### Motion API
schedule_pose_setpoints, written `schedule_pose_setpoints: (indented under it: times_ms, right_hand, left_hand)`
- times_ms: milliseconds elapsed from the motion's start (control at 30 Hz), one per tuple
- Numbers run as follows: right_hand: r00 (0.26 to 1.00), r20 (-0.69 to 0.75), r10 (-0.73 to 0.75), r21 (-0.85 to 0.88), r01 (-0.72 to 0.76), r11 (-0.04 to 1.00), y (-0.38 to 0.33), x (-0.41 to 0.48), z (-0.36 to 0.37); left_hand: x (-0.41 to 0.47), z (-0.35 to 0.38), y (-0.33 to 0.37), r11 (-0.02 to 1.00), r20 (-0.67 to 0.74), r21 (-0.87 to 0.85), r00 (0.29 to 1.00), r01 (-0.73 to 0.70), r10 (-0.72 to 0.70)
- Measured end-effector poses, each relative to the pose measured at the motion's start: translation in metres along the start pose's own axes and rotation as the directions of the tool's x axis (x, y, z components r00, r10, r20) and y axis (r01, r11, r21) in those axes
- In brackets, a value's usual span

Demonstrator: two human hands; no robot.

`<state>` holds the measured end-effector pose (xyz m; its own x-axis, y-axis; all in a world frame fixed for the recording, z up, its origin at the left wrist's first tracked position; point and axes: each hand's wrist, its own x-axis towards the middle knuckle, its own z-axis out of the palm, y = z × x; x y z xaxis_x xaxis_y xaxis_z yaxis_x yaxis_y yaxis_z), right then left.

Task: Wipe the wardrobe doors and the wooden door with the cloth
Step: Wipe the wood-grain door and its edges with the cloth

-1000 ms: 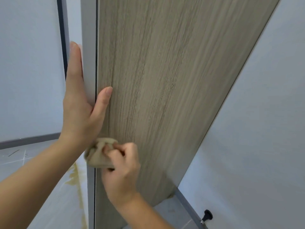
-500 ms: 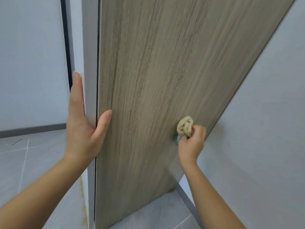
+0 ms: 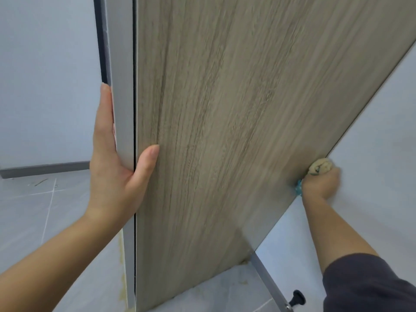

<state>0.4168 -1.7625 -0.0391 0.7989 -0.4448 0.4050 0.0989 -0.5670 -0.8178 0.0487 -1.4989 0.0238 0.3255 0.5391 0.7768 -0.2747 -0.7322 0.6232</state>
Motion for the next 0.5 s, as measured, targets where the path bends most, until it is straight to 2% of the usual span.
schedule_pose_setpoints:
  times_ms: [167, 267, 367, 500]
  right_hand:
    - [1.000, -0.009, -0.002, -0.035, 0.001, 0.999, -0.004, -0.012, -0.005]
    - [0.999, 0.045, -0.001, 0.081, -0.003, 0.997, -0.015, -0.063, -0.016]
    - [0.989, 0.095, -0.112, 0.237, 0.086, 0.968, -0.021, -0.141, -0.029]
    - [0.941, 0.226, -0.251, 0.391, 0.148, 0.908, -0.037, -0.249, -0.046]
  left_hand:
    - [0.000, 0.001, 0.000, 1.000, -0.004, 0.010, 1.000, -0.017, 0.017]
    - [0.000, 0.001, 0.002, 1.000, 0.002, 0.015, 1.000, 0.003, -0.003]
    - [0.000, 0.000, 0.003, 1.000, 0.007, 0.010, 1.000, 0.017, -0.017]
    - [0.000, 0.000, 0.005, 0.999, 0.018, 0.003, 0.999, 0.035, -0.035]
